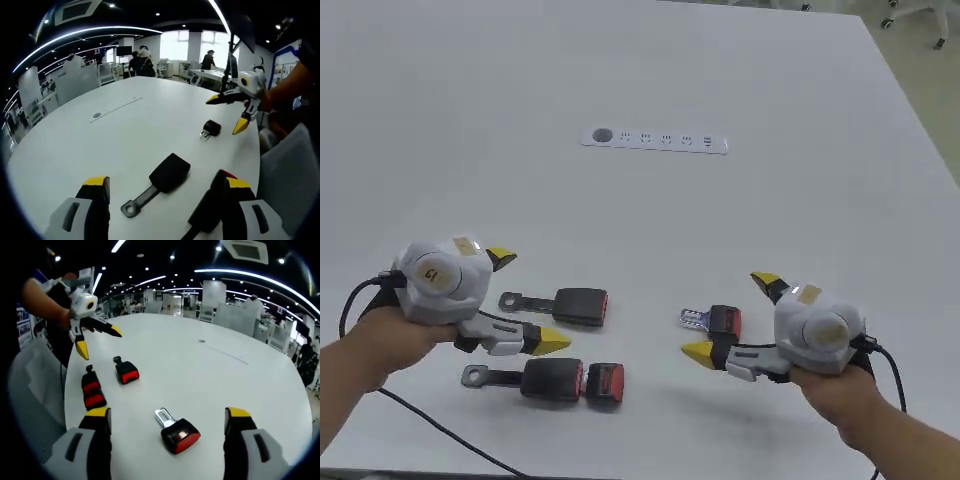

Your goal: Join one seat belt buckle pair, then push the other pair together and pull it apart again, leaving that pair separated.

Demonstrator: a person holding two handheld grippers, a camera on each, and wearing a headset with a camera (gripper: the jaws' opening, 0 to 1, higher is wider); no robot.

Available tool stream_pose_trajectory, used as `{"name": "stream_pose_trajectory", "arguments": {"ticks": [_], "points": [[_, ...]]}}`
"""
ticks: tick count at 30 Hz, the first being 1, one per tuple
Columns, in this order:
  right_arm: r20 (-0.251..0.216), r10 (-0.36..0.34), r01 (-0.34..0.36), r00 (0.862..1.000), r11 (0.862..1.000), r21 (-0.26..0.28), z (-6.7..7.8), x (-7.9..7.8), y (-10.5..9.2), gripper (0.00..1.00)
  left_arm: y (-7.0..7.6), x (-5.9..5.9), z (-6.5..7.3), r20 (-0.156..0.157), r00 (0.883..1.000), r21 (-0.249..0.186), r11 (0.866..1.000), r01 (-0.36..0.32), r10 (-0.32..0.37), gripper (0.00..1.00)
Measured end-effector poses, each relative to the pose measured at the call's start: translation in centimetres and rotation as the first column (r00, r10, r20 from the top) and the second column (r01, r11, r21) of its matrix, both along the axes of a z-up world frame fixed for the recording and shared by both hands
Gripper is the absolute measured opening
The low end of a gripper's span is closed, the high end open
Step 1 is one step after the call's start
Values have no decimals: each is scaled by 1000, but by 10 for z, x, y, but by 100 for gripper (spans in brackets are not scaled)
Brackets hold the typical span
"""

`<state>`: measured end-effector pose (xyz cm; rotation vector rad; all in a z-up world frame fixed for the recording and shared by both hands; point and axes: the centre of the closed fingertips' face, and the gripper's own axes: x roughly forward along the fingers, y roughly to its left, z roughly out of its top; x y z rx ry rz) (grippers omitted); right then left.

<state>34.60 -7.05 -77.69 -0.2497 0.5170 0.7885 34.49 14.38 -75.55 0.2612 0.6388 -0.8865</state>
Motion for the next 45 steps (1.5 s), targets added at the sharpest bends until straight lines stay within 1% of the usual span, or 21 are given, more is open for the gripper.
{"name": "stream_pose_trajectory", "arguments": {"ticks": [1,5,8,11,13,15,17,19,23,24,25,29,32,33,36,38,40,43,45], "points": [[3,-2,2,1000,1000,1,1,-2,1,95,2,-4,3,5,1000,-12,1000,-6,6,97],[17,-2,2,1000,1000,-7,5,-15,4,95,8,-20,8,5,1000,-25,1000,3,-3,98],[25,-15,16,1000,1000,-6,7,-19,4,97,13,-27,12,14,1000,-35,999,-5,5,98],[30,-29,29,999,999,-14,10,-23,4,97,17,-37,10,21,1000,-17,1000,8,-8,98],[30,-40,40,999,999,-20,10,-26,3,97,20,-42,10,15,1000,-30,1000,-4,4,98],[33,-48,49,998,999,-16,12,-30,3,97,25,-45,10,20,1000,-35,999,-23,23,98],[35,-52,52,998,999,-15,13,-35,3,97,28,-48,13,23,999,-55,997,-46,47,98],[38,-49,50,998,999,-17,14,-41,4,97,33,-51,13,31,998,-49,997,-58,59,98],[45,-56,57,997,998,-32,17,-50,2,98,38,-57,17,35,997,-57,996,-72,74,98],[53,-55,57,997,998,-28,19,-53,2,98,38,-59,20,44,996,-70,995,-75,78,98],[55,-57,58,997,998,-22,19,-55,2,98,39,-60,21,46,995,-78,994,-79,83,98],[54,-62,63,997,998,-27,20,-63,0,99,42,-63,21,33,995,-84,992,-91,94,99],[58,-59,61,997,998,-33,21,-69,-3,98,43,-67,24,44,995,-86,992,-87,91,99],[58,-64,66,996,998,-24,23,-70,-3,98,44,-67,25,48,995,-85,993,-87,92,99],[56,-74,76,996,997,-29,23,-72,-5,98,47,-69,27,50,994,-90,992,-93,98,99],[54,-80,81,995,996,-21,24,-74,-6,99,47,-73,27,54,994,-86,993,-86,91,99],[54,-82,84,995,996,-24,22,-76,-6,99,49,-74,26,53,994,-83,993,-86,91,98],[54,-81,83,995,996,-40,19,-77,-5,99,53,-76,24,46,994,-93,991,-94,99,97],[47,-86,87,995,996,-35,19,-78,-5,99,54,-78,23,41,994,-94,991,-94,99,97]]}}
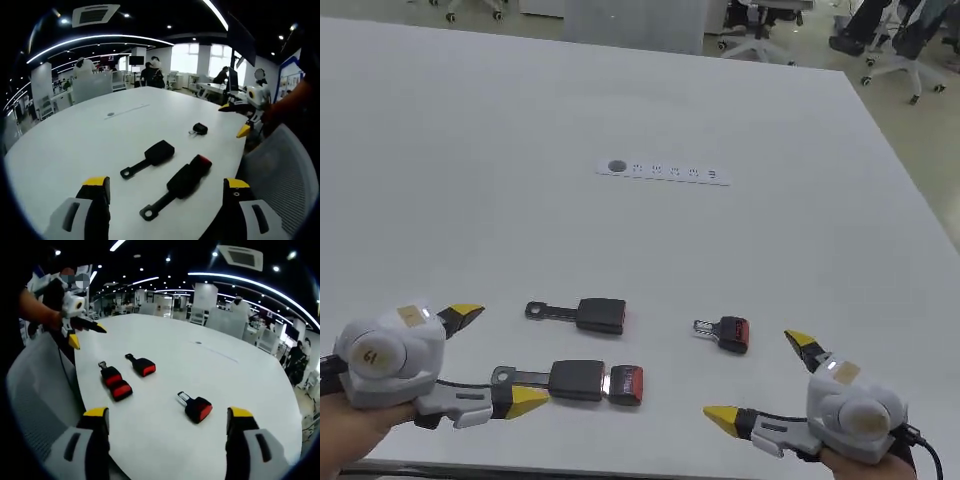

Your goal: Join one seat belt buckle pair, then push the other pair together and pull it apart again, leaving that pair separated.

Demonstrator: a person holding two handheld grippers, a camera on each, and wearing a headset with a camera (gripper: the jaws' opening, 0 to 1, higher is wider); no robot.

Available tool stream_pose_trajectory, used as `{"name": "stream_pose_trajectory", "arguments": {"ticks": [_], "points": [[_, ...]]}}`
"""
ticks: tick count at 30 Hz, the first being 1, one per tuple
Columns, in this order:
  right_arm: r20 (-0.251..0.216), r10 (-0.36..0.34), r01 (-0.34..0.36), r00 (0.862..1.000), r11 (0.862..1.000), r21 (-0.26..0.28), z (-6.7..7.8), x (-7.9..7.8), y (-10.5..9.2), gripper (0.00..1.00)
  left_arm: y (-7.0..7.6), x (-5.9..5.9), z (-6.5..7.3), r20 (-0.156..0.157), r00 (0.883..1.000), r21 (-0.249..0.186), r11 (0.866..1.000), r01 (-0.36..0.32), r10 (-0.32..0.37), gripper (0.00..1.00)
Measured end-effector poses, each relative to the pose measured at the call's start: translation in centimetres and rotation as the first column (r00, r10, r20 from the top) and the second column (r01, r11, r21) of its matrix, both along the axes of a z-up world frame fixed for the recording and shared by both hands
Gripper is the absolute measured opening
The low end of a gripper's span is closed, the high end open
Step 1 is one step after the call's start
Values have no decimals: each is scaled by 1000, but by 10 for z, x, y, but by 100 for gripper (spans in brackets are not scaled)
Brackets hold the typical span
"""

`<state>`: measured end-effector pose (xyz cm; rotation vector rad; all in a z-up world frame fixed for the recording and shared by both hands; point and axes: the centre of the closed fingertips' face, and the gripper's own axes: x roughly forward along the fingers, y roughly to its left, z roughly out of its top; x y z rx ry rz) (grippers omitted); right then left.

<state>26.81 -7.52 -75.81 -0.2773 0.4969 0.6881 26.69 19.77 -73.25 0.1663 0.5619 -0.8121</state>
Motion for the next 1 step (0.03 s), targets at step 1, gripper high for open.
{"name": "stream_pose_trajectory", "arguments": {"ticks": [1], "points": [[3,0,0,1000,1000,-1,0,0,0,99,0,0,0,-1,1000,-1,1000,-1,1,97]]}}
